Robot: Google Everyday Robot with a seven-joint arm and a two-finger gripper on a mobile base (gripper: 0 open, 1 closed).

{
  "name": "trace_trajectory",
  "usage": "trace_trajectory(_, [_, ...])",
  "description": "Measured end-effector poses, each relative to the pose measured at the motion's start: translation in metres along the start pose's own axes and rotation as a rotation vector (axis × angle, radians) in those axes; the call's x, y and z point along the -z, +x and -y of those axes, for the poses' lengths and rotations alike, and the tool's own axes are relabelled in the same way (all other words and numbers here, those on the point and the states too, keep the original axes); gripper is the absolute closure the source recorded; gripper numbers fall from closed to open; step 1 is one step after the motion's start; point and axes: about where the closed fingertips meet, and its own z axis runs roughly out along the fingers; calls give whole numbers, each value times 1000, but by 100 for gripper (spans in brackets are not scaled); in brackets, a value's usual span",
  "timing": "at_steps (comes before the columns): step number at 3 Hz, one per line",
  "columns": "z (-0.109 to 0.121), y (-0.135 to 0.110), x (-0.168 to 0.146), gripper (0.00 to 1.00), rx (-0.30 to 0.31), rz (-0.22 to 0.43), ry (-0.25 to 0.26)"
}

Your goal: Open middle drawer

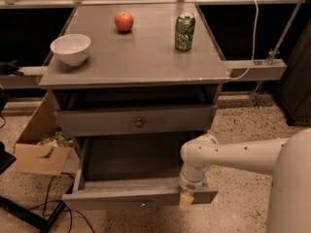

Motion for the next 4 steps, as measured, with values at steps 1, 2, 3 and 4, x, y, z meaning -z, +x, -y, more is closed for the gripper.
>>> trace_trajectory(1, [0,0,0,0,0,0,0])
trace_trajectory(2, [0,0,0,0,0,0,0])
trace_trajectory(3, [11,-9,9,0,17,-14,7])
trace_trajectory(4, [-18,-15,23,23,-9,-54,-61])
